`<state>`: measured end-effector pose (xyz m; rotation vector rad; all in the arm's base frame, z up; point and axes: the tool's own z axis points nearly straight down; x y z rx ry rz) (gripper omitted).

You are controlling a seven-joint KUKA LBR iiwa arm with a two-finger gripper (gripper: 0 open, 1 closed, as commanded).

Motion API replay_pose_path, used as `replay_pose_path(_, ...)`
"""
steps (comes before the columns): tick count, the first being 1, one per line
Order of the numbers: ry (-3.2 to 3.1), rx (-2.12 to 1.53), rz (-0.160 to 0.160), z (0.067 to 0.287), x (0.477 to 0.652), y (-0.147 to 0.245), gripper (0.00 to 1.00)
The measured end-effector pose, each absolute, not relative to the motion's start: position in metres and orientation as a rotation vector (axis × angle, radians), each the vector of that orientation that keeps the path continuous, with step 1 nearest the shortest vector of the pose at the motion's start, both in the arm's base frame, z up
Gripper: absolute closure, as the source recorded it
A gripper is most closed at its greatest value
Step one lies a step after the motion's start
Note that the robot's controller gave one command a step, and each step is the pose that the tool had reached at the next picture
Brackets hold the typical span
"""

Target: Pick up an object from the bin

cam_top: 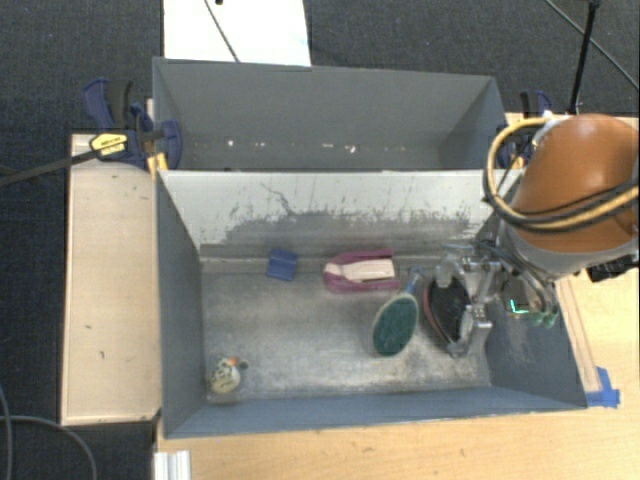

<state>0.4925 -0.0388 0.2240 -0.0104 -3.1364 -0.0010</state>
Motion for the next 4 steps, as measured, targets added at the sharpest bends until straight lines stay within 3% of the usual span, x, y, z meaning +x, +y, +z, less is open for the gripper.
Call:
replay_pose_path(1,-3.161,-0.022,0.001,0.073,0.522,-0.125,0.00)
replay_pose_path(2,-3.131,-0.337,0.000,0.101,0.511,-0.118,0.00)
replay_pose_path(3,-3.045,-0.804,0.000,0.113,0.517,-0.117,0.00)
replay_pose_path(4,-3.027,-0.849,-0.004,0.070,0.513,-0.116,0.00)
